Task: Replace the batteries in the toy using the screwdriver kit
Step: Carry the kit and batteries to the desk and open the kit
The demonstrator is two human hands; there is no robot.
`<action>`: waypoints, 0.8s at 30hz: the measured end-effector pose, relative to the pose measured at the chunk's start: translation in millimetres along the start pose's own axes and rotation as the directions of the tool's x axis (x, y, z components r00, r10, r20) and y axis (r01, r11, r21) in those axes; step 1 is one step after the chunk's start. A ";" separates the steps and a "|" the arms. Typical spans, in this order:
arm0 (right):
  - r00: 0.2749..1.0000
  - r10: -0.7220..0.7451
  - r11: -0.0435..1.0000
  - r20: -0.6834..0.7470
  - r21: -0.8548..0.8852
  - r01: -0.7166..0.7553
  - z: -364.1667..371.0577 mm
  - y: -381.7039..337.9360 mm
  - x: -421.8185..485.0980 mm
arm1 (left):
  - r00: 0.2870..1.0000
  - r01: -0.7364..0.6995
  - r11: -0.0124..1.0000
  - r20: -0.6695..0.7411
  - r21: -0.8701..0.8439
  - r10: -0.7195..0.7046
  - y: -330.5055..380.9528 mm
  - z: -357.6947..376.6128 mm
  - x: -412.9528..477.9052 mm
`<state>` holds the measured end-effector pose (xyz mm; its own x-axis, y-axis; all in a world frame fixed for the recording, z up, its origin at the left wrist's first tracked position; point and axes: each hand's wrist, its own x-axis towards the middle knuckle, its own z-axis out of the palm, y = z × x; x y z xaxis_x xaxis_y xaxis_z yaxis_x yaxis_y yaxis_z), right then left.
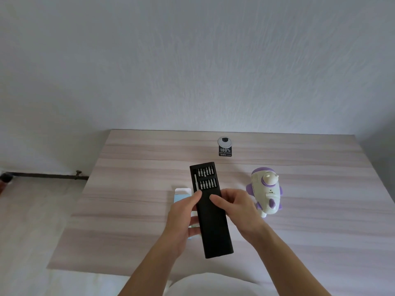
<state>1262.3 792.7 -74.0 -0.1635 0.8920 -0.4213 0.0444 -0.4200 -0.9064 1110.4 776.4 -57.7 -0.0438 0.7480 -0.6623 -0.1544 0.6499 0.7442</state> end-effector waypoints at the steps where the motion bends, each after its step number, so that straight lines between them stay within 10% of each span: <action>1: 1.000 0.001 1.000 0.004 0.008 -0.001 1.5 1.2 -0.7 | 1.000 0.006 1.000 -0.012 -0.010 -0.006 0.5 -0.3 0.2; 7: 0.990 -0.003 0.999 -0.140 -0.032 -0.002 16.1 2.8 -3.7 | 0.999 -0.036 0.999 -0.030 0.040 0.037 -4.6 -4.0 -0.9; 24: 0.993 0.103 0.990 0.062 -0.107 -0.096 -0.8 25.2 -20.9 | 0.997 -0.069 0.994 -0.036 -0.085 0.066 -20.5 -2.4 -4.9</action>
<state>1267.6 763.6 -88.1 -0.2189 0.8320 -0.5098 0.1651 -0.4833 -0.8597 1111.5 759.1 -69.9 -0.0894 0.7839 -0.6144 -0.2343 0.5831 0.7779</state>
